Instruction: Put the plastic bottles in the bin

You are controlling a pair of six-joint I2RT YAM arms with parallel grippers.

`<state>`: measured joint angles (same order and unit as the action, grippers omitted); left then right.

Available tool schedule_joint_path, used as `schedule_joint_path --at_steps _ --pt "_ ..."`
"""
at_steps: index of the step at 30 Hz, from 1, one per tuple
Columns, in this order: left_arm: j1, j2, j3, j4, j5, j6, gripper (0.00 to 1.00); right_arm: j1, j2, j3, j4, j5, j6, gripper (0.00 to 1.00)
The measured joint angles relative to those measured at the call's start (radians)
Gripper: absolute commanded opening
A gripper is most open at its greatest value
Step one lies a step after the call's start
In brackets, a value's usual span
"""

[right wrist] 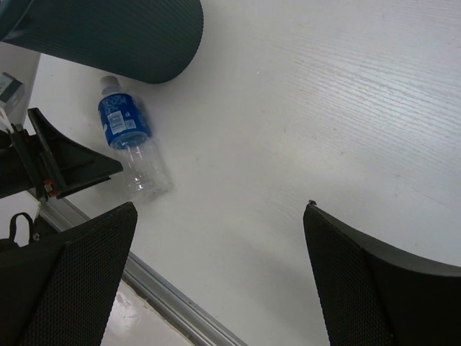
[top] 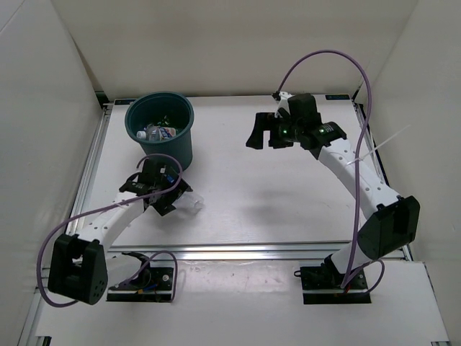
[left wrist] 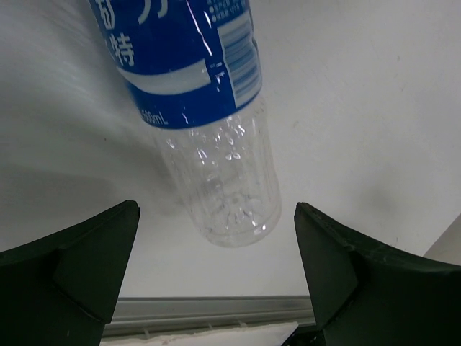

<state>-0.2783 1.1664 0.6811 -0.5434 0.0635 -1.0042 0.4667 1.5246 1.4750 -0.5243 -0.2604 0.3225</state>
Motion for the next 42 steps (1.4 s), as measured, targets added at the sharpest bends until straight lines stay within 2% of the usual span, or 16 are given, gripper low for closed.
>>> schedule_joint_path --at_steps 10,12,13,15,18,21,23,28,31,34,38,42 --pt "0.000 0.165 0.020 0.041 -0.049 -0.019 1.00 0.000 -0.032 -0.023 -0.005 0.024 -0.030 1.00" --pt "0.000 0.182 0.021 0.043 -0.050 -0.021 0.93 -0.001 -0.040 -0.032 -0.004 0.029 -0.038 1.00" --pt "0.000 0.188 0.021 0.043 -0.050 -0.026 0.83 -0.002 -0.043 -0.034 -0.007 0.031 -0.041 1.00" --pt "0.002 0.193 0.020 0.044 -0.050 -0.030 0.73 -0.003 -0.044 -0.035 -0.008 0.034 -0.043 1.00" --pt "0.005 0.190 0.003 0.055 -0.049 -0.036 0.64 -0.003 -0.045 -0.040 -0.008 0.045 -0.044 1.00" --pt "0.021 0.145 -0.037 0.067 -0.035 -0.037 0.57 -0.005 -0.045 -0.045 -0.008 0.049 -0.045 1.00" --pt "0.031 0.087 -0.075 0.056 -0.021 -0.050 0.57 -0.006 -0.045 -0.046 -0.009 0.050 -0.045 1.00" --pt "0.045 -0.192 -0.105 -0.086 -0.050 -0.131 0.57 -0.008 -0.045 -0.047 -0.009 0.052 -0.045 1.00" --pt "0.047 -0.317 0.014 -0.227 -0.156 -0.154 0.57 -0.010 -0.045 -0.047 -0.009 0.052 -0.045 1.00" --pt "0.048 -0.348 0.209 -0.311 -0.284 -0.144 0.57 -0.014 -0.043 -0.047 -0.009 0.050 -0.043 1.00" --pt "0.049 -0.260 0.520 -0.312 -0.442 -0.056 0.58 -0.015 -0.025 -0.045 -0.009 0.047 -0.041 1.00" --pt "0.052 -0.071 0.765 -0.270 -0.521 0.057 0.61 -0.015 0.000 -0.037 -0.010 0.044 -0.036 1.00"
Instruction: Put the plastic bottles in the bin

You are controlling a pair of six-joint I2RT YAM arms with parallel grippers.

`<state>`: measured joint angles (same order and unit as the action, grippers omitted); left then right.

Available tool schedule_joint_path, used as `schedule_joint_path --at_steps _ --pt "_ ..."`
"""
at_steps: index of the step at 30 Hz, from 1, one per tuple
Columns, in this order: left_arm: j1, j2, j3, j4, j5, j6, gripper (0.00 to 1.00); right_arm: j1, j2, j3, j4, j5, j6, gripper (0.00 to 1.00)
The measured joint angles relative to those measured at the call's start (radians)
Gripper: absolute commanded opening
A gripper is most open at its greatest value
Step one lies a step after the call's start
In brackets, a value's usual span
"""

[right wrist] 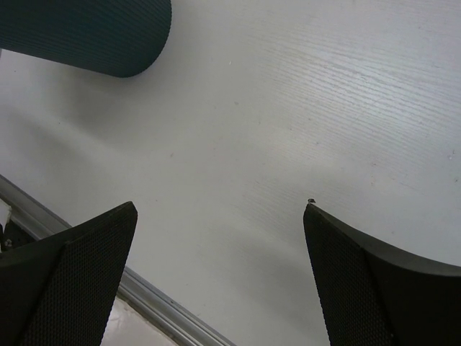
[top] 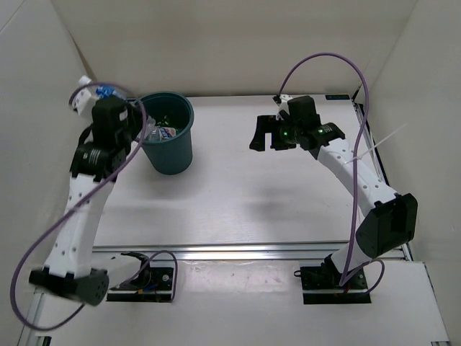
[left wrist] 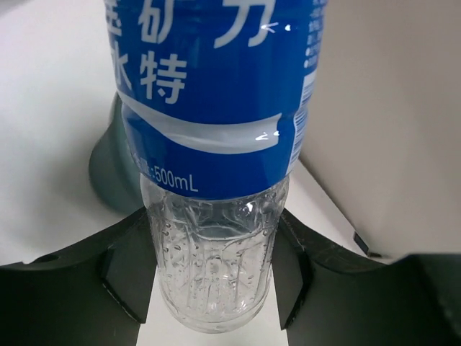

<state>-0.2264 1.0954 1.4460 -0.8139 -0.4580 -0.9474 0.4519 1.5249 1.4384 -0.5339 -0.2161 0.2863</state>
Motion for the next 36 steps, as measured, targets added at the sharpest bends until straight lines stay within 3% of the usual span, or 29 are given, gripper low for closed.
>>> schedule_joint_path --at_steps 4,5,6,12,15,22,25,29,36 --pt "0.003 0.268 0.225 0.048 -0.029 0.117 0.75 -0.001 0.006 0.007 -0.003 0.000 0.002 1.00" --pt "0.006 0.331 0.267 0.059 -0.026 0.143 0.84 -0.002 0.006 0.010 -0.003 -0.001 0.002 1.00" --pt "0.010 0.391 0.300 0.070 -0.021 0.171 1.00 -0.003 0.006 0.012 -0.003 -0.001 0.002 1.00" --pt "0.023 0.512 0.314 0.051 -0.003 0.211 1.00 -0.037 -0.019 -0.003 -0.007 0.003 -0.002 1.00" --pt "0.027 0.420 0.229 0.066 -0.007 0.215 1.00 -0.083 -0.061 -0.035 -0.025 0.013 0.010 1.00" --pt "0.039 -0.061 -0.250 0.066 -0.033 0.195 1.00 -0.160 -0.142 -0.079 -0.098 0.140 0.056 1.00" --pt "0.047 -0.177 -0.406 0.033 -0.068 0.187 1.00 -0.159 -0.174 -0.084 -0.120 0.172 0.059 1.00" --pt "0.049 -0.206 -0.505 -0.076 -0.194 0.130 1.00 -0.158 -0.220 -0.087 -0.138 0.217 0.062 1.00" --pt "0.058 -0.180 -0.518 -0.237 -0.452 -0.044 1.00 -0.158 -0.262 -0.088 -0.176 0.290 0.081 1.00"
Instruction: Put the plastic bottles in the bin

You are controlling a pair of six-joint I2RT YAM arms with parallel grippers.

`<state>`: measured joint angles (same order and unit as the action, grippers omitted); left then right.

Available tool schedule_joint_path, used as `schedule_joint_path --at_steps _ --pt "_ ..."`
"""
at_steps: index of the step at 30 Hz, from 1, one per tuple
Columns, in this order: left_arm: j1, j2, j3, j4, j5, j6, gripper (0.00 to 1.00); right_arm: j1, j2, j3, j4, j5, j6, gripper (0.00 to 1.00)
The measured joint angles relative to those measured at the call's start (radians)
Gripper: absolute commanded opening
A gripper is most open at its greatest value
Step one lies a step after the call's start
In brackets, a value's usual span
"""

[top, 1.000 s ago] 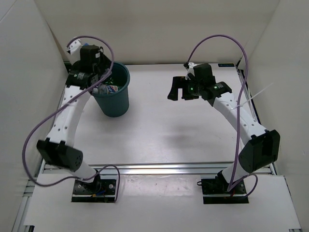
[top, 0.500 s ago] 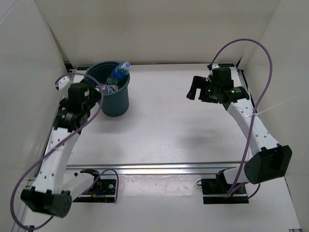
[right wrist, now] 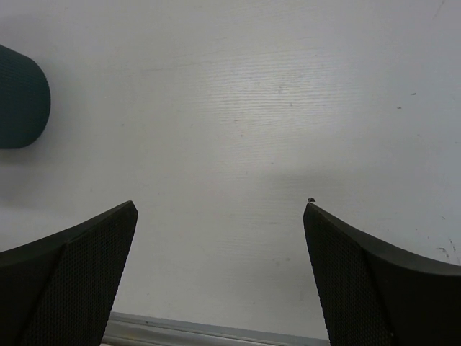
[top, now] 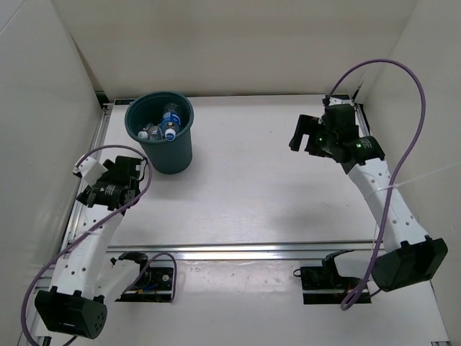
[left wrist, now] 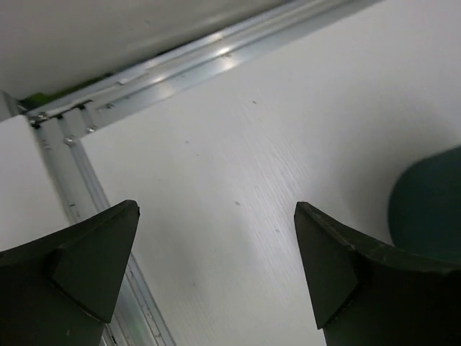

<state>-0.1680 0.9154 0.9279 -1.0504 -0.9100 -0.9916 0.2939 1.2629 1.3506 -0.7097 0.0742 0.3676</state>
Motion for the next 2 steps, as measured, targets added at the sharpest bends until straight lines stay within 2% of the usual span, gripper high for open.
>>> schedule_joint_path --at_steps 2 --pt "0.001 0.030 0.001 -0.035 -0.060 -0.050 1.00 0.000 0.000 -0.001 -0.010 0.017 0.008 1.00"
